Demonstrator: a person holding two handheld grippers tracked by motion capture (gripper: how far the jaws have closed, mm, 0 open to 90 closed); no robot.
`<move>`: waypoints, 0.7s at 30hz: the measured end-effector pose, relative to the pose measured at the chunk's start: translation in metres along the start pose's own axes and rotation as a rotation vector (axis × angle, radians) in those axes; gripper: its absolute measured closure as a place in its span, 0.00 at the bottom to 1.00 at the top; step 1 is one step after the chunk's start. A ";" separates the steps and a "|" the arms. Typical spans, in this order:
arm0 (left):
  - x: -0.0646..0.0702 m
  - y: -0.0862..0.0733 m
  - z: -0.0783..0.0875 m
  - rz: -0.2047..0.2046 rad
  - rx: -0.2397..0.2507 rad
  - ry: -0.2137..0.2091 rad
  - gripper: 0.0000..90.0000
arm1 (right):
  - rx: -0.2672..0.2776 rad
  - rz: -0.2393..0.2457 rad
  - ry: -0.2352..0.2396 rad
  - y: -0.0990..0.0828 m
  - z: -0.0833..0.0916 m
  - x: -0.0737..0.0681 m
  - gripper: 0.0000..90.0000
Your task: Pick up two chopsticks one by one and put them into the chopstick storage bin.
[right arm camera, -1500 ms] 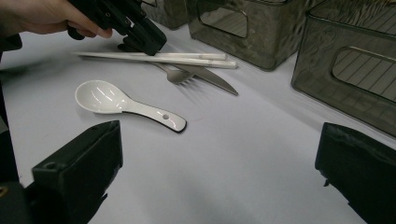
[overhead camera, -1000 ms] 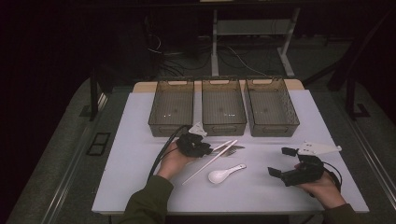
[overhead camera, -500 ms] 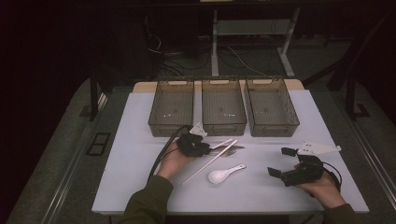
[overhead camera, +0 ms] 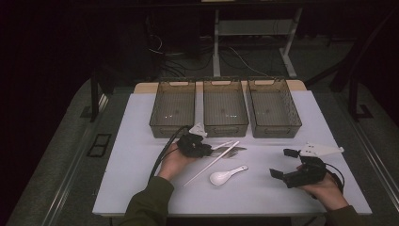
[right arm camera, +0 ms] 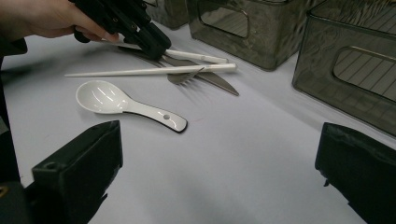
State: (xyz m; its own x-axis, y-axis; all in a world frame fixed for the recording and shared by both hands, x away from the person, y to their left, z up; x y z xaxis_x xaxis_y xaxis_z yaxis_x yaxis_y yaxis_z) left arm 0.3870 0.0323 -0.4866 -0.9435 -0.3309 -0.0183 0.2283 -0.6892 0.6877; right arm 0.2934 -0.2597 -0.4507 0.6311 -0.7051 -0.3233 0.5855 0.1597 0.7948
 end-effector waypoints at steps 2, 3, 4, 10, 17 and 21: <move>0.000 0.000 0.000 0.000 0.001 -0.001 0.85 | 0.001 0.000 0.000 0.000 0.000 0.000 0.01; 0.000 0.000 0.000 0.008 0.004 -0.003 0.85 | 0.001 0.000 0.000 0.000 0.000 0.000 0.01; 0.000 0.000 0.000 0.011 0.007 -0.008 0.85 | 0.001 0.000 0.000 0.000 0.000 0.000 0.01; -0.001 -0.001 0.001 0.022 0.015 -0.016 0.85 | 0.003 0.004 0.000 0.000 0.000 0.001 0.01; -0.002 0.000 0.005 0.031 0.040 -0.035 0.92 | 0.003 0.003 0.000 0.000 0.000 0.000 0.01; 0.000 0.000 0.005 0.012 0.027 -0.016 0.92 | 0.005 0.004 0.000 0.001 0.001 0.000 0.01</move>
Point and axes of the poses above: each handheld gripper's, and its own axes: z roughly backward along the jaws, y roughly out of its top, x roughly to its right, the point moved 6 cm from there along -z, roughly forward along the jaws, and after that the axes turned 10 degrees about -z, right-handed, at the moved point
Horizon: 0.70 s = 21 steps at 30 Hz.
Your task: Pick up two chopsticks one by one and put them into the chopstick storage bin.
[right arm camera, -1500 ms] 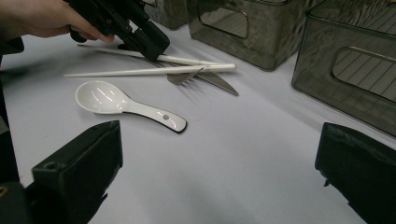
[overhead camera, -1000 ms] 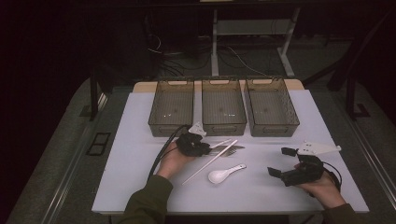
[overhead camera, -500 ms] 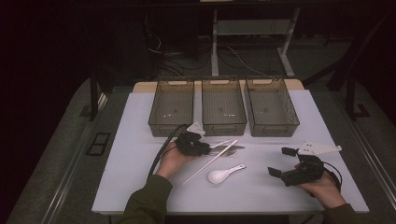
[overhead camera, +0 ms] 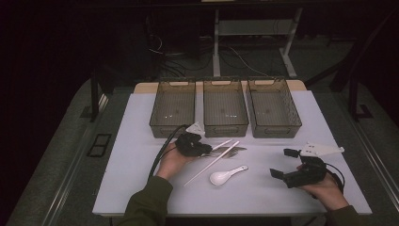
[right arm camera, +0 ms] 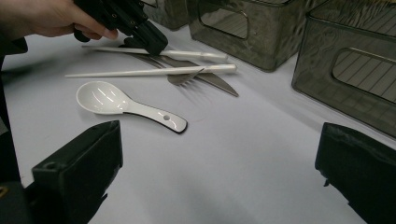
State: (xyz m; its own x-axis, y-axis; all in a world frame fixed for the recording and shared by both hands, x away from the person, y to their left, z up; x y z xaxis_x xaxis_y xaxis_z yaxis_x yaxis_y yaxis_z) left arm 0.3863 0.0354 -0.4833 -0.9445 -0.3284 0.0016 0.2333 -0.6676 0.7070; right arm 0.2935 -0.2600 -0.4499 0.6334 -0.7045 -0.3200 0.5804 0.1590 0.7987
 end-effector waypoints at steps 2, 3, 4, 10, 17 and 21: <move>0.000 0.000 0.000 -0.018 -0.005 0.011 0.93 | -0.001 -0.001 -0.001 0.000 0.000 0.000 0.01; 0.000 0.001 0.000 -0.020 -0.006 0.011 0.93 | -0.001 -0.001 0.000 0.000 0.000 0.000 0.01; 0.001 0.001 0.000 -0.020 -0.003 0.013 0.93 | -0.002 -0.002 -0.001 0.000 0.000 0.000 0.01; 0.001 0.003 0.002 -0.011 0.002 0.022 0.93 | 0.000 -0.002 0.000 0.000 0.000 0.001 0.01; 0.002 0.005 0.007 0.012 0.009 0.002 0.94 | -0.001 -0.001 0.000 0.000 0.000 0.000 0.01; 0.002 0.009 0.012 0.019 0.021 -0.002 0.94 | 0.000 0.000 0.000 0.000 0.000 0.000 0.01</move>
Point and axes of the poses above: each handheld gripper's, and its own axes: z roughly backward along the jaws, y roughly out of its top, x roughly to its right, the point moved 6 cm from there along -z, roughly forward along the jaws, and after that the axes turned 10 degrees about -z, right-handed, at the moved point
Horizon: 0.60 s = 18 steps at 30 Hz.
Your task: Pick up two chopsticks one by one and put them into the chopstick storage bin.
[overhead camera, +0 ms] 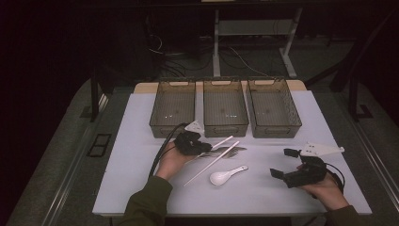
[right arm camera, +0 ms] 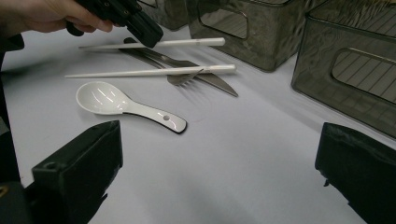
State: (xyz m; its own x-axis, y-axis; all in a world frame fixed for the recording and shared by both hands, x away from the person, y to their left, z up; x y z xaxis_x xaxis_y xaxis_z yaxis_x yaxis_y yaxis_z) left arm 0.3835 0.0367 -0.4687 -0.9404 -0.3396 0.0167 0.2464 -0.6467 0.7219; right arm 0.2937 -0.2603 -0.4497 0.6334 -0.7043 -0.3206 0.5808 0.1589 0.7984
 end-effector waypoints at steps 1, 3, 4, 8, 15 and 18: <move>0.000 0.001 0.002 0.007 0.001 0.003 0.94 | -0.001 0.000 0.000 0.000 0.000 0.000 0.01; 0.001 0.003 0.004 0.015 0.007 -0.003 0.94 | -0.001 0.000 0.000 0.000 0.000 0.000 0.01; 0.001 0.003 0.005 0.016 0.005 -0.003 0.94 | -0.001 0.000 0.000 0.000 0.000 0.000 0.01; 0.002 0.007 0.013 0.036 0.002 -0.004 0.94 | 0.001 -0.002 -0.001 0.000 0.000 0.000 0.01; -0.003 0.014 0.033 0.059 0.020 0.016 0.94 | -0.001 -0.007 0.000 0.000 0.000 0.000 0.01; -0.007 0.018 0.043 0.063 0.037 0.023 0.94 | 0.001 -0.005 -0.001 0.000 0.000 0.000 0.01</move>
Point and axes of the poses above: each handheld gripper's, and its own axes: z roughly backward along the jaws, y roughly out of its top, x roughly to its right, the point moved 6 cm from there along -z, roughly forward along the jaws, and after that the axes turned 10 degrees about -z, right-handed, at the moved point
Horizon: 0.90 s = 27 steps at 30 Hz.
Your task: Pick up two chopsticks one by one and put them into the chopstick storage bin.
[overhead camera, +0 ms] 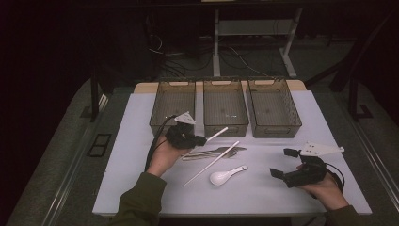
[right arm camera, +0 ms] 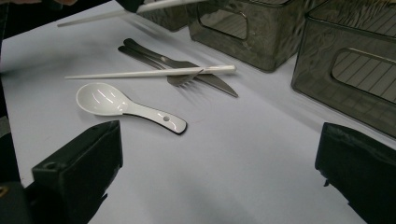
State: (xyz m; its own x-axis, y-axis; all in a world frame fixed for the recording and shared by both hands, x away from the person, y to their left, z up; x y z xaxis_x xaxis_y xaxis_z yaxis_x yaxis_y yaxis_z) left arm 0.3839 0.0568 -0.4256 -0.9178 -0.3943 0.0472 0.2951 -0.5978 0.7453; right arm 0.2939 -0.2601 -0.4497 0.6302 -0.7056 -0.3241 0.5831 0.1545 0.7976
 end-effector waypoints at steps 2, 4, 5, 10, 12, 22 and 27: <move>-0.002 0.004 0.006 0.003 0.012 0.005 0.94 | 0.001 0.000 0.000 0.000 0.000 0.000 0.01; -0.004 0.007 0.011 0.002 0.021 0.007 0.93 | 0.000 0.000 0.001 0.000 0.000 0.000 0.01; -0.005 0.009 0.014 0.001 0.027 0.009 0.93 | 0.002 -0.001 0.000 0.000 0.000 0.000 0.01; -0.016 0.019 0.031 0.012 0.052 0.040 0.93 | 0.001 -0.003 0.002 0.000 0.000 0.000 0.01; -0.024 0.022 0.037 0.016 0.056 0.055 0.93 | 0.002 -0.003 0.002 0.000 0.000 0.000 0.01; -0.064 0.038 0.059 0.041 0.075 0.136 0.93 | 0.002 -0.006 -0.001 0.000 0.000 0.002 0.01; -0.084 0.046 0.066 0.050 0.084 0.179 0.93 | 0.003 -0.009 -0.001 0.000 0.001 0.002 0.01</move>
State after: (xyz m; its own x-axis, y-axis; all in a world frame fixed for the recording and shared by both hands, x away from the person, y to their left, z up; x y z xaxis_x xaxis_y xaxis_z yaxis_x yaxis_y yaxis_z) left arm 0.4572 0.1083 -0.3510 -0.8384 -0.5443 -0.0281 0.3089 -0.5170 0.7983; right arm 0.2948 -0.2621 -0.4503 0.6244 -0.7078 -0.3303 0.5872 0.1465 0.7961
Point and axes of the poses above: each handheld gripper's, and its own axes: z roughly backward along the jaws, y roughly out of its top, x roughly to its right, the point moved 6 cm from there along -z, roughly forward along the jaws, and after that the axes turned 10 degrees about -z, right-handed, at the moved point
